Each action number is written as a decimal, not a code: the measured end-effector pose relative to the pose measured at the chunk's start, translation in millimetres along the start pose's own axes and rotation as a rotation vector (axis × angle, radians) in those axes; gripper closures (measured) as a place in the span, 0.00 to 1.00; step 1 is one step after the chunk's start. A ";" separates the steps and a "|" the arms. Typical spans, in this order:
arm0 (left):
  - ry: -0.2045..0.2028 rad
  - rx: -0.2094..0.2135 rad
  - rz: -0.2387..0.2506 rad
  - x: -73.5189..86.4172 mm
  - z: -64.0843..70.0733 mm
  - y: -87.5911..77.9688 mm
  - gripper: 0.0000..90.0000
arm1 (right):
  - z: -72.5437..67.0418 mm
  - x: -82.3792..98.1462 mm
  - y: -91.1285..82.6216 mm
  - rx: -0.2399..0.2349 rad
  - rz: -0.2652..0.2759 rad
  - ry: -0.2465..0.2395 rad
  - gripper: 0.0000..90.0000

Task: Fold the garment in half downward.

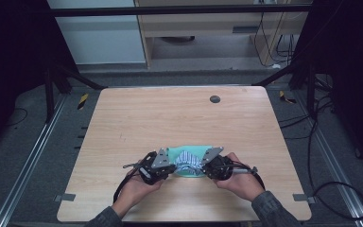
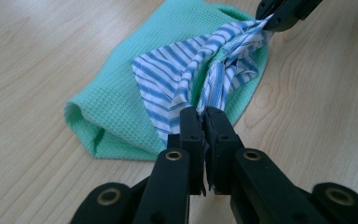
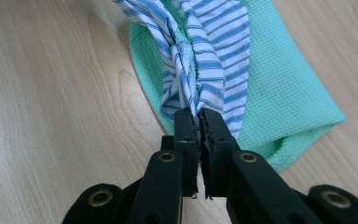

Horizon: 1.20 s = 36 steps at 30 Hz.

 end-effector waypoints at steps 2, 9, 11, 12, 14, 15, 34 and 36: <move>0.012 0.001 -0.012 2.7 0.3 -0.2 0.97 | -2.0 1.3 0.8 -0.006 -0.008 -0.012 0.96; 0.028 0.012 -0.042 13.5 5.2 1.6 0.99 | -9.1 5.9 3.5 -0.019 -0.024 -0.028 0.96; 0.026 0.018 -0.050 16.9 6.4 2.3 1.00 | -11.2 7.2 4.4 -0.021 -0.030 -0.033 0.96; 0.024 0.023 -0.051 17.8 7.1 2.4 1.00 | -12.1 7.7 5.1 -0.024 -0.030 -0.036 0.96; 0.034 0.025 -0.059 19.7 8.1 2.2 1.00 | -13.7 8.5 6.3 -0.026 -0.034 -0.041 0.97; 0.034 0.026 -0.059 20.2 8.6 2.2 1.00 | -14.2 8.8 6.9 -0.028 -0.036 -0.043 0.96; 0.046 0.048 -0.075 27.9 16.5 -0.9 1.00 | -23.1 15.1 10.1 -0.043 -0.053 -0.065 0.97; 0.045 0.053 -0.079 28.6 17.6 -0.8 1.00 | -23.3 15.4 10.1 -0.043 -0.056 -0.067 0.97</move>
Point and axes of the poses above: each handheld gripper's, and its own axes: y roughly forward along the jaws, x roughly out of its underside, z roughly to its right, the point moved 7 cm from there along y, roughly forward along the jaws, and after that the axes turned 8 degrees about -x, right-handed, at the moved point
